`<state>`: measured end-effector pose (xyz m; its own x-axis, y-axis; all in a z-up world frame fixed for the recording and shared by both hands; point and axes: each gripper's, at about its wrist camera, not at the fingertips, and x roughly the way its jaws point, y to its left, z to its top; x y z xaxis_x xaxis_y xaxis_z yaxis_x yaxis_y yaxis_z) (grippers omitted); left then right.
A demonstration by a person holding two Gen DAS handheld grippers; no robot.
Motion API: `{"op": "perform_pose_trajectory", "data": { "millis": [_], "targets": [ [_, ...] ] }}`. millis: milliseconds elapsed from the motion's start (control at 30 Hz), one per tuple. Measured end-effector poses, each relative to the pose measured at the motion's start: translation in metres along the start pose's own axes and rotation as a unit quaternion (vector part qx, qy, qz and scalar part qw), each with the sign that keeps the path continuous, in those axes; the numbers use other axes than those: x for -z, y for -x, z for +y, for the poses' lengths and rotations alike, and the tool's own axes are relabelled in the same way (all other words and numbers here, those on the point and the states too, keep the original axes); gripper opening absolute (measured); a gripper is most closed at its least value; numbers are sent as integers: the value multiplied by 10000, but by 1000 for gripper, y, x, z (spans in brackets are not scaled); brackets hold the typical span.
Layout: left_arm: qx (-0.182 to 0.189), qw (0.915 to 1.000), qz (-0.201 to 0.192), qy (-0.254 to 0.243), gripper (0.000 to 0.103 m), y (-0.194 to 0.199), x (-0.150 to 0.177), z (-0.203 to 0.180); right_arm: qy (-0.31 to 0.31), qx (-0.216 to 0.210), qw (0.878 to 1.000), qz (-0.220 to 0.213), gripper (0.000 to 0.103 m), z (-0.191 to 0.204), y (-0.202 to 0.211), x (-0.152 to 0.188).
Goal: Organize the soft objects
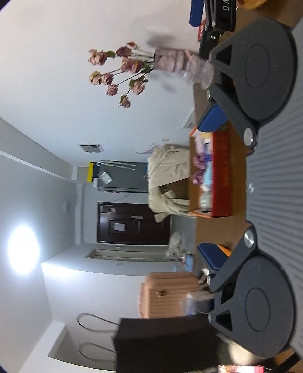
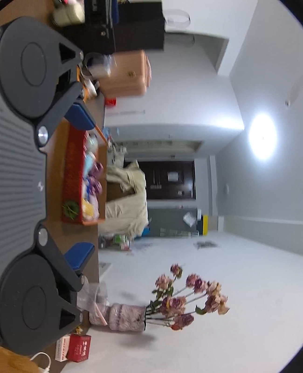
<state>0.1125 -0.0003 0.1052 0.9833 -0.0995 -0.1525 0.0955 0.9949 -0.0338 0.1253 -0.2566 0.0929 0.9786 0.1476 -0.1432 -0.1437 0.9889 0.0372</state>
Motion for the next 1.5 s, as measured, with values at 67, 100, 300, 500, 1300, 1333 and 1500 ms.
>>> {"op": "perform_pose_trajectory", "data": {
  "millis": [67,100,300,500,1300,1333,1500],
  "targets": [
    [-123,9998,148,-15,103,18,15,1,112,-67,9999,6,103,5,22,14],
    [-230,9996,158,32,103,27,21,1,180,-16,9998,18,103,8,30,20],
    [-282,9996,9,-45,103,77,53,5,-155,237,9991,307,103,31,88,70],
    [-303,9986,-20,-436,103,113,70,0,-398,311,9982,322,103,39,113,83],
    [-282,9993,-3,-261,103,108,68,6,-420,-28,9982,431,103,43,106,81],
    [-282,9992,-6,-266,103,107,68,6,-419,-27,9982,420,103,43,106,80],
    [-286,9993,-5,-260,103,108,69,6,-414,-19,9983,406,103,42,106,80]
  ]
}}
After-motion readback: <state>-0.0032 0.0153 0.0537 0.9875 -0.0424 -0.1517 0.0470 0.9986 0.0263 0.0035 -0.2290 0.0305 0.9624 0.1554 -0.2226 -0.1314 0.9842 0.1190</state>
